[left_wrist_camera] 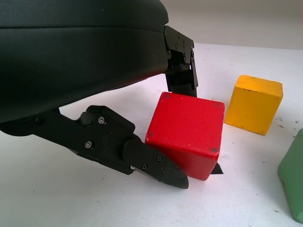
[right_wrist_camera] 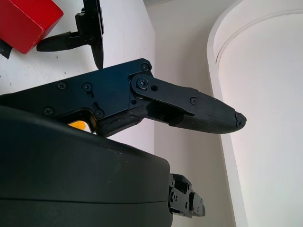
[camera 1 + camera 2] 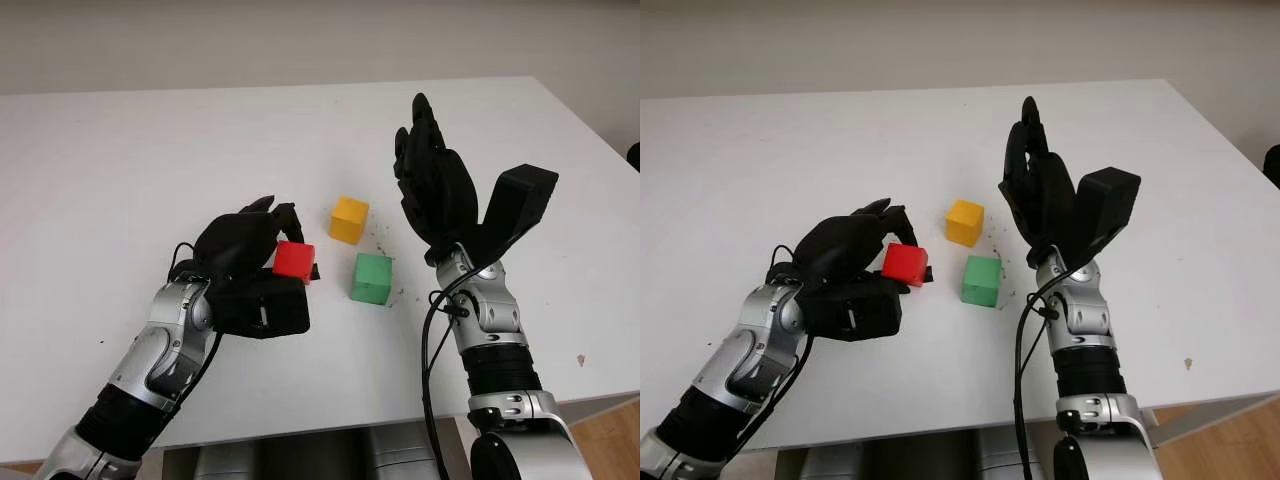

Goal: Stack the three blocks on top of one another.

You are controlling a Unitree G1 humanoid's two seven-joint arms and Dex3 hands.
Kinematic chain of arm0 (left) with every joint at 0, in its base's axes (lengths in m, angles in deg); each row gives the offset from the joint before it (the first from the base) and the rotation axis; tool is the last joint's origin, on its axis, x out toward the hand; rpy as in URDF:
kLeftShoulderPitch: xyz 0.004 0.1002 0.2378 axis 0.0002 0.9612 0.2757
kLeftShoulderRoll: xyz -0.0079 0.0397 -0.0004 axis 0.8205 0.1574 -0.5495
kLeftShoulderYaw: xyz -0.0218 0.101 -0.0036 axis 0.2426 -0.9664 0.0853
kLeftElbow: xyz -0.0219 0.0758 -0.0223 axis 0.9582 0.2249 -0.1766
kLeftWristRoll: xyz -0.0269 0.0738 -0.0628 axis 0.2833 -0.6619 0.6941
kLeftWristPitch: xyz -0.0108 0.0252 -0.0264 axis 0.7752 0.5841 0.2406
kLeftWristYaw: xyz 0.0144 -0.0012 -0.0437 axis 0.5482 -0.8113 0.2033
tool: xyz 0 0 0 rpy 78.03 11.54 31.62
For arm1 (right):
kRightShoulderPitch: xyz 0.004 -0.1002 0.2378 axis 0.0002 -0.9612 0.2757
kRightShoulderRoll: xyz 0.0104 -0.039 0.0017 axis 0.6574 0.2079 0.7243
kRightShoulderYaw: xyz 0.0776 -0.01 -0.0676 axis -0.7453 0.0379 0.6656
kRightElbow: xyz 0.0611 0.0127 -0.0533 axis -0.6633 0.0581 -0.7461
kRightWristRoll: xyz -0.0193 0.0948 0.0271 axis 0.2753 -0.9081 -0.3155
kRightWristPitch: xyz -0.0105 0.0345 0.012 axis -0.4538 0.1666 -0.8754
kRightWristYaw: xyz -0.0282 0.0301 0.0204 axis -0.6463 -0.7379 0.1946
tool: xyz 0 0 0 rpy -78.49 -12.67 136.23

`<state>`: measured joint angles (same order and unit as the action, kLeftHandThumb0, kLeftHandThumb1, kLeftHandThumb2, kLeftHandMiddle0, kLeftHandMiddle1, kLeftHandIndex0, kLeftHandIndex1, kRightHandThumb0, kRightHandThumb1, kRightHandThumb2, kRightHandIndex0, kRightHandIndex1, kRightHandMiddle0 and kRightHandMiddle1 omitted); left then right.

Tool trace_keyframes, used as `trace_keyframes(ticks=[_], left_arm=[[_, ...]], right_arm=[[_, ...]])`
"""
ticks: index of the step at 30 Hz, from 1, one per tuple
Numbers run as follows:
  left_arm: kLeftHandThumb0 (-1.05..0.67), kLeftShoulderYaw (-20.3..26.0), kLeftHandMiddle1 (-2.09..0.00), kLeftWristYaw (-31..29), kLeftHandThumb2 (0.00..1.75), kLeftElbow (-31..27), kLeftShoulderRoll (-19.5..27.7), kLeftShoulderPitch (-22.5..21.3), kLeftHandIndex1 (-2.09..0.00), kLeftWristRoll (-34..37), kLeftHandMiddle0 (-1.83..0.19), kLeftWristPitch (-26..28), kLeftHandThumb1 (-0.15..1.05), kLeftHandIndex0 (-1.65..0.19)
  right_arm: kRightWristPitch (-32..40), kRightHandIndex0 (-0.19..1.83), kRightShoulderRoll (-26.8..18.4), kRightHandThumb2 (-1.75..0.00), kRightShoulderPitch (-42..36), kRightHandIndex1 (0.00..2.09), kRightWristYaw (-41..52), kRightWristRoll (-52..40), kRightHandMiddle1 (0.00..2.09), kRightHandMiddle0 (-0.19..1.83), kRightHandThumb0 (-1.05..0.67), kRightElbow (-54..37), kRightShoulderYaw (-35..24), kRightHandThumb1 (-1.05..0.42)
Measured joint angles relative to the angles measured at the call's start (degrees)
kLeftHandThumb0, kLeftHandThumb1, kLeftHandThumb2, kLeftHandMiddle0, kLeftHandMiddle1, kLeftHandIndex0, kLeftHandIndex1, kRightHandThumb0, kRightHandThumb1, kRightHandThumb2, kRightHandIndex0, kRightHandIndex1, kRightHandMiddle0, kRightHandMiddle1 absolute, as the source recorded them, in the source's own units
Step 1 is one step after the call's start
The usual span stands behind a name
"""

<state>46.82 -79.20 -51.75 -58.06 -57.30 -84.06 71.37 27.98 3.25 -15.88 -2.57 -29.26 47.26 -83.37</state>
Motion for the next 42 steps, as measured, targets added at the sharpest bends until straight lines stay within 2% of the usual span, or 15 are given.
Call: trace_keyframes(ticks=[1,3,4,5,7,8,11,20,24,26,29,33,34,36,42], left_arm=[[-0.37,0.0,-0.04,0.0,0.06,0.0,0.0,0.0,-1.47,-0.2,-0.07,0.1,1.01,-0.17],[-0.44,-0.3,-0.04,0.0,0.06,0.0,0.0,0.0,-1.18,-1.2,-0.01,0.0,1.03,-0.07],[-0.47,-0.6,-0.04,-0.1,0.06,0.0,0.1,0.0,-0.99,-1.7,0.03,0.0,1.04,-0.06],[-0.5,-0.8,-0.04,-0.3,0.05,0.1,0.2,0.0,-0.72,-2.3,0.07,0.2,1.04,-0.07],[-0.53,-1.1,-0.04,-1.1,0.05,0.3,0.5,0.0,-0.4,-2.9,0.12,0.5,1.04,-0.09],[-0.56,-1.2,-0.04,-1.4,0.06,0.3,0.5,0.0,-0.27,-3.1,0.15,0.6,1.04,-0.05],[-0.62,-1.2,-0.01,-2.0,0.06,0.5,0.7,0.0,-0.14,-3.4,0.19,0.6,1.05,0.03],[-0.75,-1.2,0.0,-4.0,0.06,0.5,0.8,0.0,-0.04,-3.8,0.19,1.5,1.05,0.16],[-0.88,-0.6,0.0,-3.2,0.07,-0.3,0.8,0.2,0.0,-2.0,0.19,0.5,1.05,0.19],[-0.94,0.3,0.0,-3.3,0.08,-2.4,1.0,0.7,0.0,-0.9,0.19,0.0,1.05,0.19],[-0.99,2.4,0.0,-4.8,0.09,-8.5,1.7,2.4,0.0,1.9,0.19,-0.3,1.05,0.19],[-1.0,8.9,0.0,-7.0,0.26,-17.3,2.1,4.2,0.0,11.1,0.19,-1.8,1.05,0.19],[-0.96,11.3,0.0,-6.8,0.39,-19.0,1.8,4.5,-0.01,14.2,0.19,-2.2,1.05,0.19],[-0.92,15.8,-0.01,-5.1,0.48,-21.5,1.0,5.0,-0.03,19.3,0.19,-2.7,1.05,0.18],[-0.85,25.1,-0.05,2.4,0.56,-20.6,-1.5,5.7,-0.06,30.6,0.15,-8.2,1.05,0.14]], right_arm=[[0.0,-0.19,0.0,-0.72,0.0,0.0,0.0,0.0,0.0,-0.19,-0.74,0.0,0.0,-1.05],[0.0,-0.19,0.0,-0.73,0.0,0.0,0.1,0.0,0.0,-0.19,-0.73,0.0,0.0,-1.05],[0.0,-0.19,0.0,-0.73,0.0,0.0,0.2,0.0,0.0,-0.19,-0.73,0.0,0.0,-1.05],[0.0,-0.19,0.0,-0.73,0.0,0.0,0.2,0.0,0.0,-0.19,-0.73,0.0,0.0,-1.05],[0.0,-0.19,0.0,-0.72,0.0,0.0,0.3,0.0,0.0,-0.19,-0.74,0.0,0.0,-1.05],[0.1,-0.19,0.0,-0.72,0.0,0.0,0.3,0.0,0.0,-0.19,-0.74,0.0,0.0,-1.05],[0.1,-0.19,0.0,-0.72,0.0,0.0,0.2,0.0,0.0,-0.19,-0.74,0.0,-0.1,-1.05],[0.1,-0.19,0.0,-0.72,0.0,0.0,0.4,0.0,0.0,-0.19,-0.74,0.0,-0.1,-1.05],[0.1,-0.19,0.0,-0.72,0.0,0.0,0.5,0.0,0.0,-0.19,-0.74,0.0,-0.1,-1.05],[0.2,-0.19,-0.1,-0.72,0.0,0.0,0.5,0.0,0.0,-0.19,-0.74,0.0,-0.1,-1.05],[0.4,-0.19,-0.2,-0.72,-0.2,0.0,0.3,0.1,0.0,-0.19,-0.74,0.0,-0.1,-1.05],[0.4,-0.19,-0.5,-0.73,-0.4,0.0,0.2,0.2,0.0,-0.19,-0.73,0.0,-0.2,-1.05],[0.4,-0.19,-0.5,-0.73,-0.4,0.0,0.1,0.2,0.0,-0.19,-0.74,0.0,-0.2,-1.05],[0.4,-0.19,-0.7,-0.72,-0.4,0.0,-0.1,0.2,0.0,-0.19,-0.74,0.0,-0.3,-1.05],[0.4,-0.19,-1.5,-0.72,-0.4,0.0,0.2,0.5,0.0,-0.19,-0.75,0.0,-0.2,-1.05]])
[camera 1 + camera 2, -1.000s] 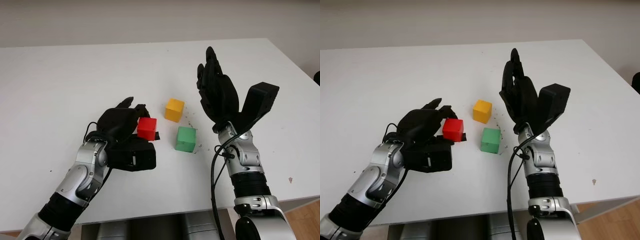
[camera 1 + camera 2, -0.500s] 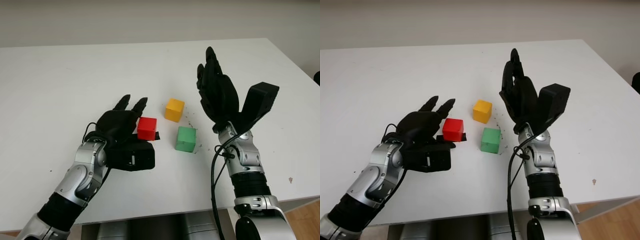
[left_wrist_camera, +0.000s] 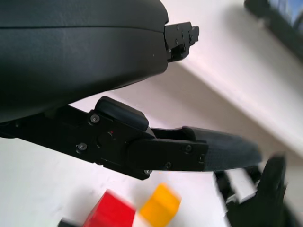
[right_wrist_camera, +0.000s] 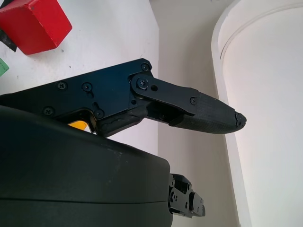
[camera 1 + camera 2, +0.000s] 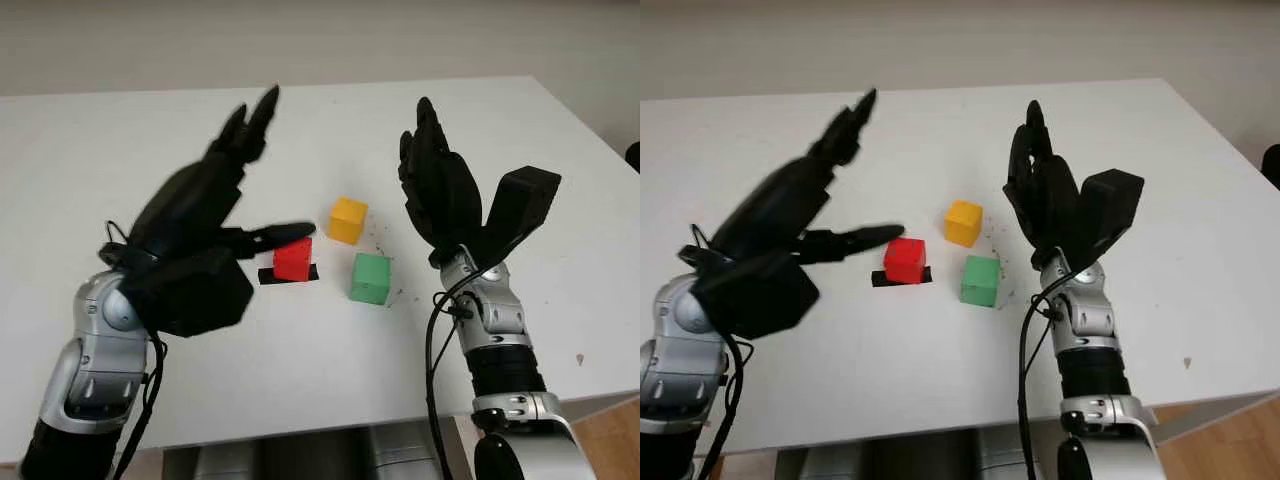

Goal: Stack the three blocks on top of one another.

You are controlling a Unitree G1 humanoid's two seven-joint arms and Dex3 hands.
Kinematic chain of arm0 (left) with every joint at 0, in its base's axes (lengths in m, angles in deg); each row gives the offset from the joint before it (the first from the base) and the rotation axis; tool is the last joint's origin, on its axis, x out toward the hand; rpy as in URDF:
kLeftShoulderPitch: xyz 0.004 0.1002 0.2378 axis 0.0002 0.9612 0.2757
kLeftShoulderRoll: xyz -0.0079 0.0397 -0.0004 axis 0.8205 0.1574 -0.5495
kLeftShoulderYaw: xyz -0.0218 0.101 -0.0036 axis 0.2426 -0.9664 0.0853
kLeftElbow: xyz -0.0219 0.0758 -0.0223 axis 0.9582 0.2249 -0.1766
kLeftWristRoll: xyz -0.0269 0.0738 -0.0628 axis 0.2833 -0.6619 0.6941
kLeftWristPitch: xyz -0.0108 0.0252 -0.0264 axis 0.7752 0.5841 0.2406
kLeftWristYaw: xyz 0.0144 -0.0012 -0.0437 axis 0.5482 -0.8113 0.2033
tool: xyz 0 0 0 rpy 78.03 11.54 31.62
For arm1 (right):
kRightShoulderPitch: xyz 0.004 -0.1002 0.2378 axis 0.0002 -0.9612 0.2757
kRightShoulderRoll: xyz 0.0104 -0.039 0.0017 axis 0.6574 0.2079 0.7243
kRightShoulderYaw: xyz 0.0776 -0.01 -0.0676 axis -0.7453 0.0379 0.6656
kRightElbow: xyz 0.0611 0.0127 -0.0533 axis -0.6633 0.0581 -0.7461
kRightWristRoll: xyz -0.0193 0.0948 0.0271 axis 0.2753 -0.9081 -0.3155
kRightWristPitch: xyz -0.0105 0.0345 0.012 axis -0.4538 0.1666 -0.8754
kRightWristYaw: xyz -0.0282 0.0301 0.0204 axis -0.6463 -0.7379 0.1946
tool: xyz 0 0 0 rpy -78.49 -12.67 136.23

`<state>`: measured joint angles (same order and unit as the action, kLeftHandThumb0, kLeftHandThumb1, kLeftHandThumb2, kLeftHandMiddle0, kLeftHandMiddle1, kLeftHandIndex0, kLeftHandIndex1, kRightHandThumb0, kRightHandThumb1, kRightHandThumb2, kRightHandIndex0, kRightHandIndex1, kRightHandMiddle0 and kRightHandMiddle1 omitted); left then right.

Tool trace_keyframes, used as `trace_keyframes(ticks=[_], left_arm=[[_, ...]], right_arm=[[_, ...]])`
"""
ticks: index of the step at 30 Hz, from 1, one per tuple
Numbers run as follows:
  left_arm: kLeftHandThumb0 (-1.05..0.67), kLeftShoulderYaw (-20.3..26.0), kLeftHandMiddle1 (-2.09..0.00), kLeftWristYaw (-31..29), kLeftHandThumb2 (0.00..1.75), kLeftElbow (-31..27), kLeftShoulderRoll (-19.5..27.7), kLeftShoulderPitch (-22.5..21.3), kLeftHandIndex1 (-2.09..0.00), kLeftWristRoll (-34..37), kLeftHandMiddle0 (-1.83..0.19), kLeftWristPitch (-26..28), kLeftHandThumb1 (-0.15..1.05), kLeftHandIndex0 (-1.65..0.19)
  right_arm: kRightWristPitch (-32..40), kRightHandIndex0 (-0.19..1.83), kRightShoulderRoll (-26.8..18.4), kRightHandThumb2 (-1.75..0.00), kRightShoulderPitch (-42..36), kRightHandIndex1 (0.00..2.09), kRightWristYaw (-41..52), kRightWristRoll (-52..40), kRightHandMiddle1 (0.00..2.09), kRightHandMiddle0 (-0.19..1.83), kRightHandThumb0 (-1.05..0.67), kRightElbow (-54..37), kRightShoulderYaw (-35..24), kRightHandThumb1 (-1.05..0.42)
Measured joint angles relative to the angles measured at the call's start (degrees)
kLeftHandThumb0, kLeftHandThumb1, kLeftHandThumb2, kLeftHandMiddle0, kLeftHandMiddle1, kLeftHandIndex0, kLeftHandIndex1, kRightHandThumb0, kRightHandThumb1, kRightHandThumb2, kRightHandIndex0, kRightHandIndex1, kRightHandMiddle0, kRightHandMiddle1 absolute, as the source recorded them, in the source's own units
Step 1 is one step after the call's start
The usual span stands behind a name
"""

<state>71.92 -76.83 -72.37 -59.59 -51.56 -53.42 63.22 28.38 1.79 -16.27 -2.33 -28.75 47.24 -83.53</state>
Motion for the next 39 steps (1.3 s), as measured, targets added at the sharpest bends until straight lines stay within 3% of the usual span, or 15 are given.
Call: trace_keyframes(ticks=[11,15,23,31,39], left_arm=[[-0.82,5.8,-0.07,8.7,0.6,10.1,-4.5,-1.4,-0.08,10.9,0.11,-0.4,1.05,0.09],[-0.83,6.4,-0.06,12.0,0.63,14.8,-4.7,-1.4,-0.07,11.0,0.12,-4.1,1.05,0.1],[-0.81,7.7,-0.04,12.6,0.61,22.6,-4.7,-1.6,-0.04,16.4,0.18,-5.0,1.05,0.16],[-0.79,7.3,-0.04,13.0,0.62,23.2,-4.7,-1.6,-0.04,16.9,0.19,-5.1,1.05,0.18],[-0.81,6.3,-0.03,12.9,0.64,23.1,-4.7,-1.5,-0.04,16.5,0.19,-4.6,1.05,0.18]], right_arm=[[-2.5,-0.19,-6.0,-0.54,4.2,0.0,3.7,2.2,0.0,-0.19,-0.64,3.5,-0.1,-1.05],[-2.7,-0.19,-9.7,-0.41,7.5,0.0,4.1,5.1,0.0,-0.19,-0.67,6.6,0.2,-1.05],[-5.6,-0.18,-14.2,-0.29,12.7,0.01,4.8,12.5,0.04,-0.15,-0.75,11.9,3.6,-1.05],[-11.3,-0.18,-16.7,-0.09,16.8,0.04,5.7,16.7,0.05,-0.14,-0.74,20.5,6.1,-1.02],[-23.2,-0.1,-20.7,-0.03,24.6,0.08,7.3,25.2,0.11,-0.04,-0.65,33.2,12.0,-0.9]])
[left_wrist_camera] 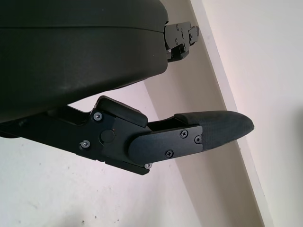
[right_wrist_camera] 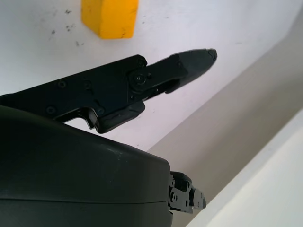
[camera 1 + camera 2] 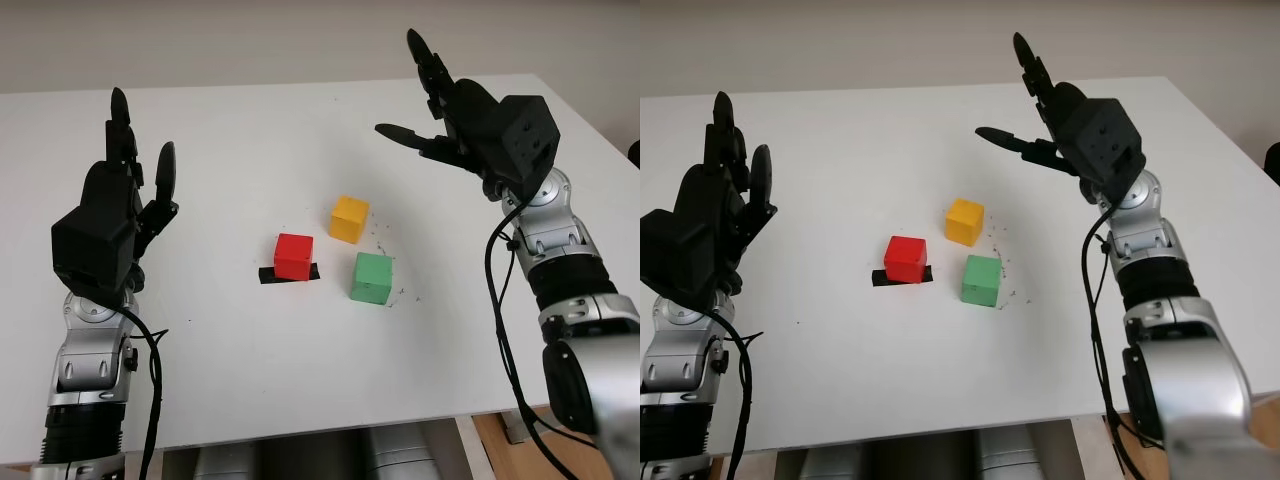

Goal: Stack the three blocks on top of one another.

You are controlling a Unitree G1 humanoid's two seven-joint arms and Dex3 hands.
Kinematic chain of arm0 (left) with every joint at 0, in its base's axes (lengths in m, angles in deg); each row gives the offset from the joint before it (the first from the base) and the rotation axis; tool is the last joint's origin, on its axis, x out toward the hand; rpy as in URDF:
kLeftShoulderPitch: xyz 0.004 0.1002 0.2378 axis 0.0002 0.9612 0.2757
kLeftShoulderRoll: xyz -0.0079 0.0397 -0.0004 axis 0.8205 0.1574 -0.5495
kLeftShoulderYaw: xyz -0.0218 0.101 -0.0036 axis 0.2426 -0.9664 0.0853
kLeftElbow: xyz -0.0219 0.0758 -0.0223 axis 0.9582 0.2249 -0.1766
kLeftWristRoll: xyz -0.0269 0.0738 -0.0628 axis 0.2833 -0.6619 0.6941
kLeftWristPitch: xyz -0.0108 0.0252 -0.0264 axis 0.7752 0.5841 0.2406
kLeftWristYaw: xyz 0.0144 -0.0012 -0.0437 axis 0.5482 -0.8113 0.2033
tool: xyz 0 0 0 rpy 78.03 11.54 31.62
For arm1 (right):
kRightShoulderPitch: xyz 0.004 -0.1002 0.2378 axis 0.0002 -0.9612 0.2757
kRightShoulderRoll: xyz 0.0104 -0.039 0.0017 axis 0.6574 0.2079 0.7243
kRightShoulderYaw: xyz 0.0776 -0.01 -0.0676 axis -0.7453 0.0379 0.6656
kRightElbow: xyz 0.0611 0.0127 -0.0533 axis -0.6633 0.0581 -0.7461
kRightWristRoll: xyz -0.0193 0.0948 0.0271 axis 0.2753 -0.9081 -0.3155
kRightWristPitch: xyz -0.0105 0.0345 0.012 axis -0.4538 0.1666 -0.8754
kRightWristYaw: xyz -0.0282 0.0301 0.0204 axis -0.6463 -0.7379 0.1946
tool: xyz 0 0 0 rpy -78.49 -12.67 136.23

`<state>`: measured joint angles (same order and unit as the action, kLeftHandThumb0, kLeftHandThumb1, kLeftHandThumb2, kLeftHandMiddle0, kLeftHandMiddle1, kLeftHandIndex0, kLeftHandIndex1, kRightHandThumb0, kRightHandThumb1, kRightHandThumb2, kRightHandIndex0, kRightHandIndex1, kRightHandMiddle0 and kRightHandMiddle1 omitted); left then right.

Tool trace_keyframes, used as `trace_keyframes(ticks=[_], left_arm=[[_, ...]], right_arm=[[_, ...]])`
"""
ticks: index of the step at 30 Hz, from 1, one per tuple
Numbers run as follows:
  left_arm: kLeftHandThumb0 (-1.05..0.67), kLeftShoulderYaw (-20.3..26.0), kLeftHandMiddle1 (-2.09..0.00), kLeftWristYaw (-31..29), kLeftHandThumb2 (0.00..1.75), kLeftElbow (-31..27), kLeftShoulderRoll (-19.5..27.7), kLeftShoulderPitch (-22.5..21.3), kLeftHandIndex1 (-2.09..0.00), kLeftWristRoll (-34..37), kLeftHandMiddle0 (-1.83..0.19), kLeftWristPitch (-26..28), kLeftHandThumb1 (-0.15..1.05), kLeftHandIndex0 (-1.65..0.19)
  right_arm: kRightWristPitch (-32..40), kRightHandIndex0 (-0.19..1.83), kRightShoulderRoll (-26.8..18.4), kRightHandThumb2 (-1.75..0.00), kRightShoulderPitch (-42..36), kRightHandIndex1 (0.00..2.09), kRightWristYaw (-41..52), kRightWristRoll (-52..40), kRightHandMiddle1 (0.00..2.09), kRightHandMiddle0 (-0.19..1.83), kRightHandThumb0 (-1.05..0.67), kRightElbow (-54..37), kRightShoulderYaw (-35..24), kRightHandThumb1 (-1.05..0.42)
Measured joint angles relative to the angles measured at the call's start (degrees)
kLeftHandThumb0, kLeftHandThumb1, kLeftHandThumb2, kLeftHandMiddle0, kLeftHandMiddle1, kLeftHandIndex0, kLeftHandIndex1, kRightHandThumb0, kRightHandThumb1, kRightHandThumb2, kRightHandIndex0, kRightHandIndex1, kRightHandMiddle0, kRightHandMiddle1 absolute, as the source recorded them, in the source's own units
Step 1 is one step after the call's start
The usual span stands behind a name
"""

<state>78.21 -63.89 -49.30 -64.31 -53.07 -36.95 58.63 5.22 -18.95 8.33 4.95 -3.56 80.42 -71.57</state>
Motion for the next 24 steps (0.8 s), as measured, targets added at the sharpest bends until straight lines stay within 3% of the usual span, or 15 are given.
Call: trace_keyframes(ticks=[4,7,12,17,24], left_arm=[[-0.8,-0.1,-0.04,0.0,0.64,-0.2,0.0,0.1,-0.05,-0.5,0.19,0.2,1.05,0.17],[-0.8,-0.1,-0.05,0.1,0.64,-0.2,0.0,0.1,-0.05,-1.1,0.18,0.2,1.05,0.16],[-0.81,-0.1,-0.06,0.5,0.65,-0.4,0.1,0.1,-0.06,-1.5,0.17,0.8,1.05,0.16],[-0.79,-0.1,-0.06,0.6,0.66,-0.5,0.2,0.1,-0.06,-2.0,0.17,0.9,1.05,0.16],[-0.79,-0.2,-0.06,1.5,0.67,-0.6,0.3,0.1,-0.06,-3.9,0.16,1.7,1.05,0.15]], right_arm=[[-7.2,0.17,-2.3,-0.02,4.1,0.21,-0.6,5.1,0.19,0.14,-0.55,4.5,3.7,-0.81],[-11.0,0.26,-3.3,-0.03,7.1,0.29,-2.1,9.0,0.23,0.22,-0.57,7.3,6.4,-0.78],[-15.2,0.12,-6.1,-0.06,12.8,0.25,-6.2,22.7,0.2,0.27,-0.55,10.8,16.5,-0.8],[-18.6,0.1,-7.8,-0.05,16.9,0.11,-17.0,36.2,0.2,0.44,-0.54,12.9,26.5,-0.79],[-20.1,-0.05,-7.8,-0.06,20.3,0.03,-26.5,44.9,0.2,0.53,-0.57,15.5,34.4,-0.81]])
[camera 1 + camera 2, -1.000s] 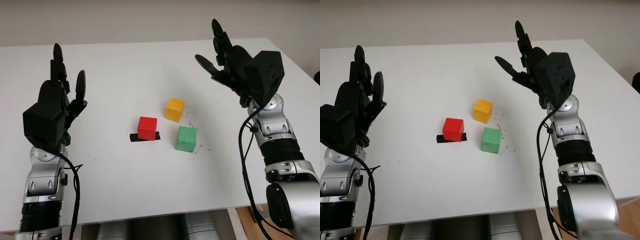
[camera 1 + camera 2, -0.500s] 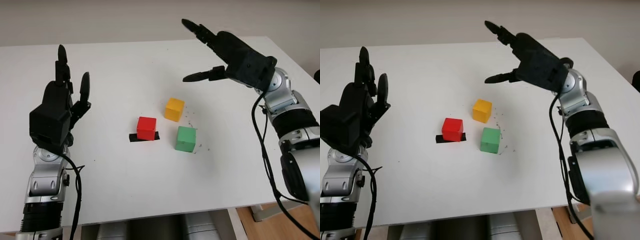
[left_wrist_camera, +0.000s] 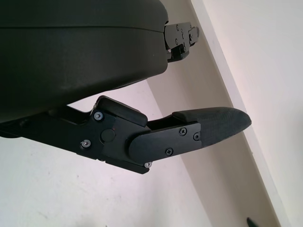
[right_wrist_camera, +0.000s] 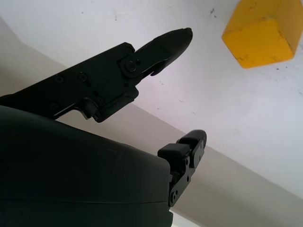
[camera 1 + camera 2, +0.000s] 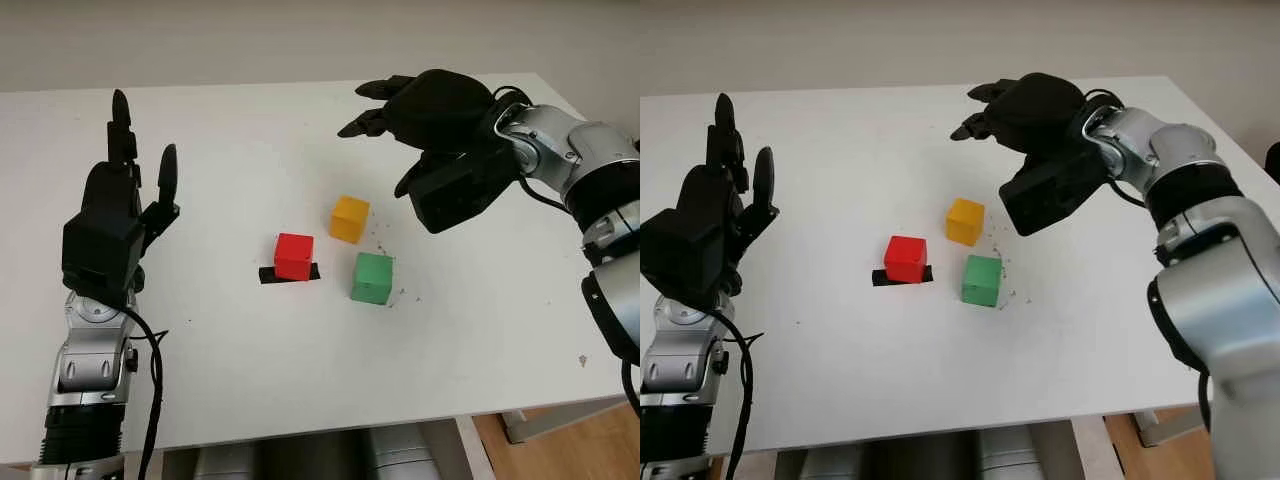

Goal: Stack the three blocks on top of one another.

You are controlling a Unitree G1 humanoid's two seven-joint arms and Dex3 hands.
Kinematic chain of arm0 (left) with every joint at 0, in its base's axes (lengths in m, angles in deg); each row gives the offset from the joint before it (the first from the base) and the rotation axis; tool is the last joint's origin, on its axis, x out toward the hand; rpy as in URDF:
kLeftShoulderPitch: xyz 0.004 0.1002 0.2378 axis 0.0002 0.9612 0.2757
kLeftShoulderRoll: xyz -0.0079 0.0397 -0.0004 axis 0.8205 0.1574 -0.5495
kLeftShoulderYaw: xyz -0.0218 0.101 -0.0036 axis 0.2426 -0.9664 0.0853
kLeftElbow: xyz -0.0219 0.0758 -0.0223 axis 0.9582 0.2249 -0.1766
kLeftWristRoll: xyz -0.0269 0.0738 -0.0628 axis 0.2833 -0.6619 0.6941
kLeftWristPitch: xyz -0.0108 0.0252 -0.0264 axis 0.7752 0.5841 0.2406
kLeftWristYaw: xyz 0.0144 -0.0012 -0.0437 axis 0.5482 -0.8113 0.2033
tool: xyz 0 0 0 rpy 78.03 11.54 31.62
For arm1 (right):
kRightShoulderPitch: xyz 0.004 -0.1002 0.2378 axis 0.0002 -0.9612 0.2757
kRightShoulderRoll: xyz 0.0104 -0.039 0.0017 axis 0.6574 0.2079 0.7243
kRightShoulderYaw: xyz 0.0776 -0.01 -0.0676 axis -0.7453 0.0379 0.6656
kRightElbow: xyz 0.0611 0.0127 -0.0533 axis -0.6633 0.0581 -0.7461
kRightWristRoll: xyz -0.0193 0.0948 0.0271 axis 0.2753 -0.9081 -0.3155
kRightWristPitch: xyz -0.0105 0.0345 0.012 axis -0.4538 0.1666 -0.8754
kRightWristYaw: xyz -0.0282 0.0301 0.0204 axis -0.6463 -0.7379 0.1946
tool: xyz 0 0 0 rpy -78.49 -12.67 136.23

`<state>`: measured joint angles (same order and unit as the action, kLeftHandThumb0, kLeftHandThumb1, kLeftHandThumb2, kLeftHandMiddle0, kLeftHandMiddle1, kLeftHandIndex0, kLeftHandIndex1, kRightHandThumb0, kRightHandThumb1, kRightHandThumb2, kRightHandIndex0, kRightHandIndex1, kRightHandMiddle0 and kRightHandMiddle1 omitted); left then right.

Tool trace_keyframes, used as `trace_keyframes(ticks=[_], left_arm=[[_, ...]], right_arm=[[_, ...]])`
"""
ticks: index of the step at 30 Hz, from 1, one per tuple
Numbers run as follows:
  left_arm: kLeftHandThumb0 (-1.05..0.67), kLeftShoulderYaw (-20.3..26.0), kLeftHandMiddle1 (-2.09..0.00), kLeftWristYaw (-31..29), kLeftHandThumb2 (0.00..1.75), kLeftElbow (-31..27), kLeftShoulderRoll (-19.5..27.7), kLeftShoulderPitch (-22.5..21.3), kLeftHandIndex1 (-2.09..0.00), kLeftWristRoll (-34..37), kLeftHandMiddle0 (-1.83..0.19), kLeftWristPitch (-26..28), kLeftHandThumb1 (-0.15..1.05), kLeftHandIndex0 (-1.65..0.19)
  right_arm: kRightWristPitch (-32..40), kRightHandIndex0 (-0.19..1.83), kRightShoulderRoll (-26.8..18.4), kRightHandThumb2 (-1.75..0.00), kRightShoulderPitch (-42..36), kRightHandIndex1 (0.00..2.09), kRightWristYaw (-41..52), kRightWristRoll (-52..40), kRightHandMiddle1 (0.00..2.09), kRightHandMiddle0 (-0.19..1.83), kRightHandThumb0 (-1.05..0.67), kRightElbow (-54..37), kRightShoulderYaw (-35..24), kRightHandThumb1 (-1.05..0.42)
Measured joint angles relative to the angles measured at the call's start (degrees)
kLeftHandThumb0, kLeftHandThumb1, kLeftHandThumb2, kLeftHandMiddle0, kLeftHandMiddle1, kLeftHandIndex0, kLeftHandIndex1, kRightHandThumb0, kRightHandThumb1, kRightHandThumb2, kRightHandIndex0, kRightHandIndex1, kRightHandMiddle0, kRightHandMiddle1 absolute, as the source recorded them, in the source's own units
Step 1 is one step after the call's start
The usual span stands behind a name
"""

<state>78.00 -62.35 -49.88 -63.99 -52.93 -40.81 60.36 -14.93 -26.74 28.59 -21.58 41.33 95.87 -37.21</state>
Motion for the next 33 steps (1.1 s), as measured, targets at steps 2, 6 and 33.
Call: trace_keyframes(ticks=[2,6,33], left_arm=[[-0.79,-0.1,-0.06,0.1,0.68,-0.1,0.0,0.0,-0.06,-0.4,0.16,0.1,1.05,0.15],[-0.8,-0.3,-0.06,0.3,0.68,-0.6,0.0,0.2,-0.06,-0.6,0.16,0.6,1.05,0.15],[-0.78,-0.9,-0.05,1.5,0.7,-2.5,0.0,2.1,-0.05,-2.0,0.17,2.0,1.05,0.16]], right_arm=[[0.0,-0.06,0.0,-0.06,0.8,0.04,-2.3,2.3,0.18,0.51,-0.58,0.4,2.2,-0.82],[-0.1,-0.04,0.4,-0.06,1.7,0.05,-7.1,5.3,0.17,0.51,-0.58,1.6,5.4,-0.82],[-0.6,0.03,7.2,-0.05,0.6,0.06,-13.5,5.9,0.13,0.57,-0.57,5.1,10.5,-0.82]])
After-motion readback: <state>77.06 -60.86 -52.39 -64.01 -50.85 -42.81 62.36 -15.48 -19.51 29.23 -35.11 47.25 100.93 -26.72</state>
